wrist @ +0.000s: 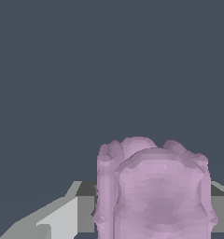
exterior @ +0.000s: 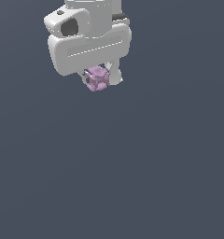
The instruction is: Pick up the object and move it to a goal position.
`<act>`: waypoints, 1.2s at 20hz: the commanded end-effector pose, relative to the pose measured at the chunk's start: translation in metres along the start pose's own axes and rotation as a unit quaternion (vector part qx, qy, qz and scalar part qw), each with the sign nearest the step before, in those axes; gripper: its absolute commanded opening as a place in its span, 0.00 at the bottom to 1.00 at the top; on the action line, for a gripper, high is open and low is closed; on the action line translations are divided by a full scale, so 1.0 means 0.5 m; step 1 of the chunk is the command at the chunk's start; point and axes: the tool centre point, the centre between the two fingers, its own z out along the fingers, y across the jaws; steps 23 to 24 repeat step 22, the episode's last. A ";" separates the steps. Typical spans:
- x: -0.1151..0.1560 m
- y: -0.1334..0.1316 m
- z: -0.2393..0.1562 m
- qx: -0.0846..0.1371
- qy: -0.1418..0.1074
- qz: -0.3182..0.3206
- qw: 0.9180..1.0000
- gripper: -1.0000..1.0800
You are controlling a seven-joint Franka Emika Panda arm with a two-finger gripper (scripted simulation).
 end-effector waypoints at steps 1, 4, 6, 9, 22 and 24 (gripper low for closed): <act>-0.004 0.016 -0.039 0.000 -0.001 0.000 1.000 0.00; -0.007 0.033 -0.079 0.000 -0.001 0.000 1.000 0.00; -0.009 0.042 -0.101 0.000 -0.001 0.000 1.000 0.00; -0.010 0.054 -0.127 0.000 -0.001 0.000 1.000 0.00; -0.012 0.074 -0.171 0.000 -0.001 0.000 1.000 0.00; -0.012 0.074 -0.171 0.000 -0.001 0.000 1.000 0.00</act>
